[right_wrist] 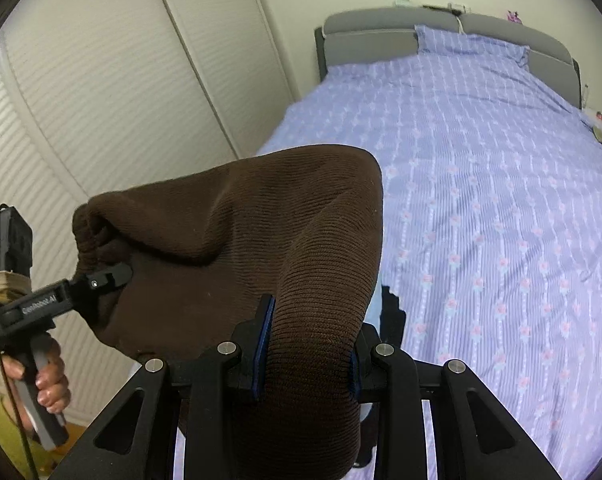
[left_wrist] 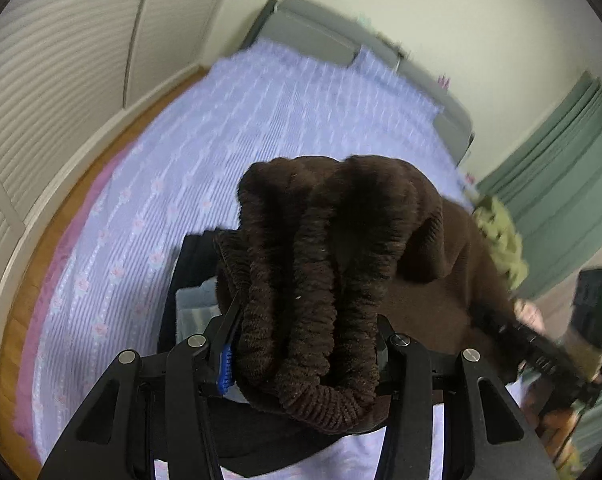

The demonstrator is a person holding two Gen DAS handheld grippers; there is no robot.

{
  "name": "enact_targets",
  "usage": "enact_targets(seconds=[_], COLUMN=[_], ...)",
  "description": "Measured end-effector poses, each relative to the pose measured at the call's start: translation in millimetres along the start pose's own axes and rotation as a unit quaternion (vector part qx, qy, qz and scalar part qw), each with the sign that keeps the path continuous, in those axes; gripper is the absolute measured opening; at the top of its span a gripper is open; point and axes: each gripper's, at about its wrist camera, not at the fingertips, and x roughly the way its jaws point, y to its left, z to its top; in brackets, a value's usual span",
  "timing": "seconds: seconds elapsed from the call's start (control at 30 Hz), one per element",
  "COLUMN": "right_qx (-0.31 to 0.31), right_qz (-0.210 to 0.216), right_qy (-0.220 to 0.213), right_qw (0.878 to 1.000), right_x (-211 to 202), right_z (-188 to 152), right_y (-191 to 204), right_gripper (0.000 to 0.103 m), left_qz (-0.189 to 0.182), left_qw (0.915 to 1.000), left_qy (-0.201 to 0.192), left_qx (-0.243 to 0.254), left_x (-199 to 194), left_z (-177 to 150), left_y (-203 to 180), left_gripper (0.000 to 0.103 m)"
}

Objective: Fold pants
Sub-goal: 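Carry the sweatpants with both grippers over the stack of folded clothes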

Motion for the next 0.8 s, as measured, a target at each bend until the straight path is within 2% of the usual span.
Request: enact_targets(seconds=[0.13, 0.27, 0.4, 0.5, 0.57, 0.63, 0.73, 0.8], right_qx=[0.020, 0.060, 0.060, 0.082, 0.077, 0.075, 0.083, 0.076], right_qz=[-0.018, -0.014, -0.023, -0.010, -0.014, -0.020, -0.020, -0.026], right_qy=[0.031, 0.056, 0.075, 0.088, 0.094, 0.100, 0.101, 0.102], right_qw=[0.999, 0.997, 0.995, 0.993, 0.992, 0.992, 0.991, 0.992], right_x=[26, 44, 57, 68, 73, 77, 74, 69], right_z=[-7, -7, -19, -22, -26, -25, -23, -23], right_y=[-9, -21, -22, -28, -29, -32, -30, -26], right_gripper=[0.033, 0.040, 0.042, 0.043, 0.043, 0.044, 0.045, 0.049], left_qz=[0.007, 0.028, 0.035, 0.044, 0.043, 0.039, 0.057, 0.062], left_qw=[0.9990, 0.9981, 0.9963, 0.9947, 0.9940, 0.9938, 0.9939, 0.9937], left_qy=[0.043, 0.055, 0.078, 0.091, 0.097, 0.098, 0.091, 0.091], left_qx=[0.008, 0.002, -0.005, -0.014, -0.025, -0.033, -0.026, -0.021], left_x=[30, 42, 58, 72, 79, 82, 76, 69], left_z=[-13, -15, -15, -19, -22, -23, -21, -21], left_y=[16, 33, 44, 54, 60, 61, 55, 52], left_gripper=[0.051, 0.068, 0.071, 0.080, 0.085, 0.086, 0.097, 0.097])
